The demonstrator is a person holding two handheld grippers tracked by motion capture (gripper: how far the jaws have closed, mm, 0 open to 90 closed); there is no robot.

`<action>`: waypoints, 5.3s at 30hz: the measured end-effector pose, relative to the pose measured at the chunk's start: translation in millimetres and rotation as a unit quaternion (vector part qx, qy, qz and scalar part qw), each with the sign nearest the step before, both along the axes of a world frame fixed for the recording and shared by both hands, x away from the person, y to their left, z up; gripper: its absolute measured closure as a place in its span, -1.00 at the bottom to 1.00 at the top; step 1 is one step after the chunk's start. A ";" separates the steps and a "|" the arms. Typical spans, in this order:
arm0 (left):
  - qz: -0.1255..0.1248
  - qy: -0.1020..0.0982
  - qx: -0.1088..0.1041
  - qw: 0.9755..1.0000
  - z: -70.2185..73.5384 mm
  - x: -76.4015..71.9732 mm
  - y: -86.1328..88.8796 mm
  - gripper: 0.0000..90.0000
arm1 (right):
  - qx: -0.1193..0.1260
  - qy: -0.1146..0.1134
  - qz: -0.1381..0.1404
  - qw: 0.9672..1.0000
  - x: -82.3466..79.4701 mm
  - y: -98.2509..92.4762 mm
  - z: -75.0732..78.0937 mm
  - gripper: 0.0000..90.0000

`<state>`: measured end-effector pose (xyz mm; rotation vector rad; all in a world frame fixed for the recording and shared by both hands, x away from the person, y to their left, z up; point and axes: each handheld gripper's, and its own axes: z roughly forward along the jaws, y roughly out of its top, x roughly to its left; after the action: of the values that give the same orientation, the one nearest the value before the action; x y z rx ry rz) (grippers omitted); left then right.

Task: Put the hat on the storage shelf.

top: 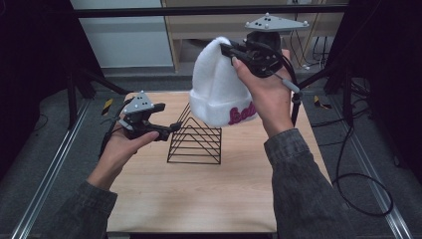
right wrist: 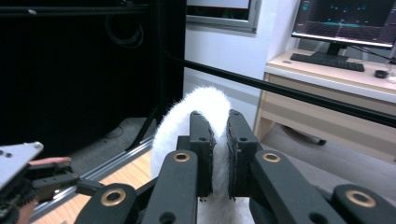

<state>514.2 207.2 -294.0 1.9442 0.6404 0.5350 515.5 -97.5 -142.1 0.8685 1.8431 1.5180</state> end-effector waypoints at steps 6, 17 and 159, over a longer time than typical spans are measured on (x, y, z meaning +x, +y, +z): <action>0.004 0.003 -0.004 1.000 1.1 2.1 4.0 -0.67 | -0.010 0.000 0.014 1.000 -2.2 13.3 1.9 0.85; -0.002 0.004 -0.010 1.000 2.9 4.3 2.5 -0.66 | -0.003 -0.002 0.030 1.000 -5.1 23.1 2.4 0.85; 0.053 0.116 0.046 0.991 -136.1 33.9 43.5 0.66 | -0.123 0.122 0.096 0.980 28.5 55.3 -146.4 1.00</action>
<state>548.1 250.7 -430.1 2.0871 0.8822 0.4128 544.0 -42.2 -288.5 0.8061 2.2951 1.3009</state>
